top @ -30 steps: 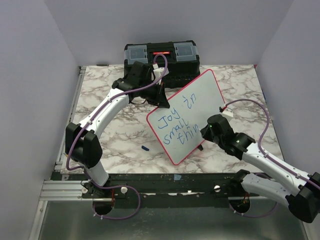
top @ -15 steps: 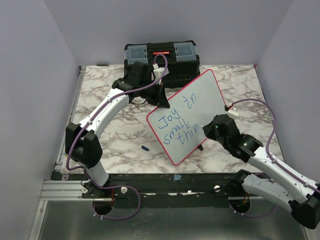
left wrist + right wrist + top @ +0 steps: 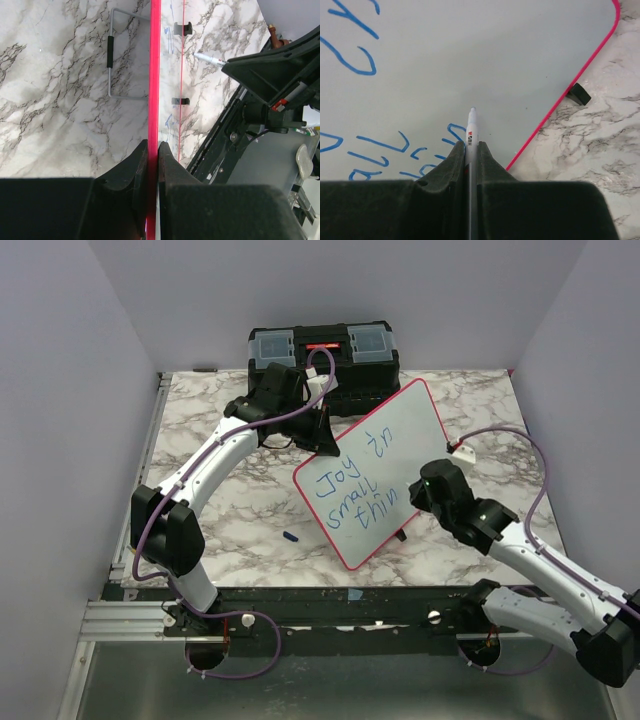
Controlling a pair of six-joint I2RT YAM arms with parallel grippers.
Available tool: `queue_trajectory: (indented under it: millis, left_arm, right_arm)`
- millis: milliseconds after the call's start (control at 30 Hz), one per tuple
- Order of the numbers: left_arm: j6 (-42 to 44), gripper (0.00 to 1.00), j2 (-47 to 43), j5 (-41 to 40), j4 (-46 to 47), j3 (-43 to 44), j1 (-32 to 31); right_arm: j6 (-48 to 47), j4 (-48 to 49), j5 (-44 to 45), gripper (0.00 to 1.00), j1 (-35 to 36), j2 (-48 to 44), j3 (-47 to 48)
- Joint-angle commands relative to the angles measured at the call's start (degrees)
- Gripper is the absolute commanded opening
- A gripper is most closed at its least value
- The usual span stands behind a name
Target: Write a sentence on the whiteboard
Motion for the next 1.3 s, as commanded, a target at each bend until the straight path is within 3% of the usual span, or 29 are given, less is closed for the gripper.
queue_trajectory:
  millis: [0,667,1267]
  left_arm:
    - [3.25,0.00,-1.27,-2.00,0.29,-0.15,-0.53]
    - [3.51,0.00,-1.17,-2.16,0.16,-0.20,-0.49]
    - [3.52,0.00,-0.92,-2.18,0.03,0.13,-0.43]
  right_arm:
    - [-1.87,0.24,1.94,0.01,-2.70,1.12,2.63]
    - [-4.14,6.91,-4.35,0.01,-5.11,6.19,2.46]
    - [-6.10,9.65,-14.99,0.01,-5.11,4.20,-2.07]
